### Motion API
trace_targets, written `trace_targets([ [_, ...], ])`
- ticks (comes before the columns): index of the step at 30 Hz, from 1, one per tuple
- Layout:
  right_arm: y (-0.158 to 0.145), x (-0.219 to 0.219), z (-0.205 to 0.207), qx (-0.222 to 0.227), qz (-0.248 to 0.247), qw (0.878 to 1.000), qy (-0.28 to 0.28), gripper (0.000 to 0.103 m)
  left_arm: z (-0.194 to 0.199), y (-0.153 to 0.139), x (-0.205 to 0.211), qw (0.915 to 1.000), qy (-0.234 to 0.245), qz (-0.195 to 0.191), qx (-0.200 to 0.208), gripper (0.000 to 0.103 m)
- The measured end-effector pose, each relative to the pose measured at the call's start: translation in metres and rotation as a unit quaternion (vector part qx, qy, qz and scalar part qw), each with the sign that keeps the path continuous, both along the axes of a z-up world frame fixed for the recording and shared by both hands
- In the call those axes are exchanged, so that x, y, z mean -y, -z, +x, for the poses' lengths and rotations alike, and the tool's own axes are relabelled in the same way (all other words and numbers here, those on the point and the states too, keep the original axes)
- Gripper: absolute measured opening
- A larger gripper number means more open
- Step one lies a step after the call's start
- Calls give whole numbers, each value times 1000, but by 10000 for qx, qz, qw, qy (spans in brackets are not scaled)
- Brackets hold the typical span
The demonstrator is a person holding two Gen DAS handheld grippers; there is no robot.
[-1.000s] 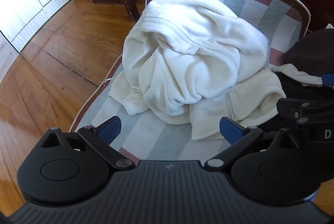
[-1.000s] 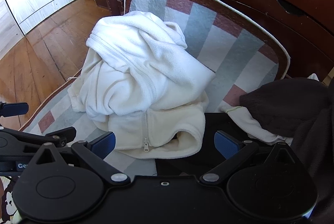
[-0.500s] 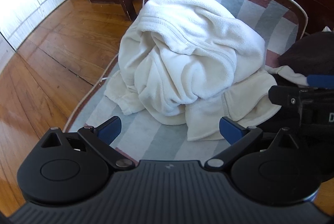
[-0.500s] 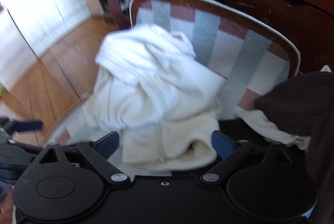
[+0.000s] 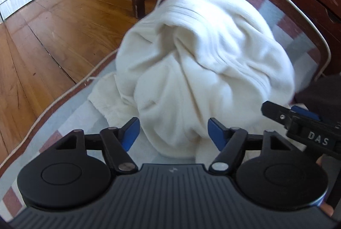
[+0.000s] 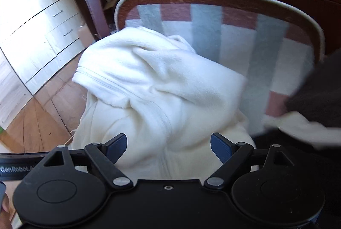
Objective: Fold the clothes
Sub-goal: 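Grasp the cream hoodie fabric with the left gripper while the right gripper grasps another part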
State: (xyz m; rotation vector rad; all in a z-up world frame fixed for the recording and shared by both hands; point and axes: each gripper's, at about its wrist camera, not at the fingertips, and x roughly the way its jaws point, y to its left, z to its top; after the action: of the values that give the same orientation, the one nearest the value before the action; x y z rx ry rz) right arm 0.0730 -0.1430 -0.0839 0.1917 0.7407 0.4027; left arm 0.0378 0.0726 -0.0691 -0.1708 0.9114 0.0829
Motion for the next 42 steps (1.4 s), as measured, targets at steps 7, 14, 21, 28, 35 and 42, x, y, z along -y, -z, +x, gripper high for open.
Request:
trace_targets([
  [7,-10,-24,27,810,-1133,9902,97,89,11,13,-24,9988,-157,-456,113,55],
  [14,-17,-17,68,770,-1466,9851,465,93,11,30,-39,9952,-124,-965,111,55],
  [21,25,-4,134,-855,-208,9956,-310,92,30,76,-61,9721,-176,-2332,-168,64],
  [28,28,-5,122,-1138,554,9874,-946,48,50,114,-67,9506,-403,-3061,-333,46],
  [35,4,1,80,-1875,1863,9299,-2558,40,12,77,-78,9441,-176,-3284,231,17],
  [42,1,-1,89,-1340,387,9712,-1932,80,2,90,-96,9279,-326,-3699,330,22],
])
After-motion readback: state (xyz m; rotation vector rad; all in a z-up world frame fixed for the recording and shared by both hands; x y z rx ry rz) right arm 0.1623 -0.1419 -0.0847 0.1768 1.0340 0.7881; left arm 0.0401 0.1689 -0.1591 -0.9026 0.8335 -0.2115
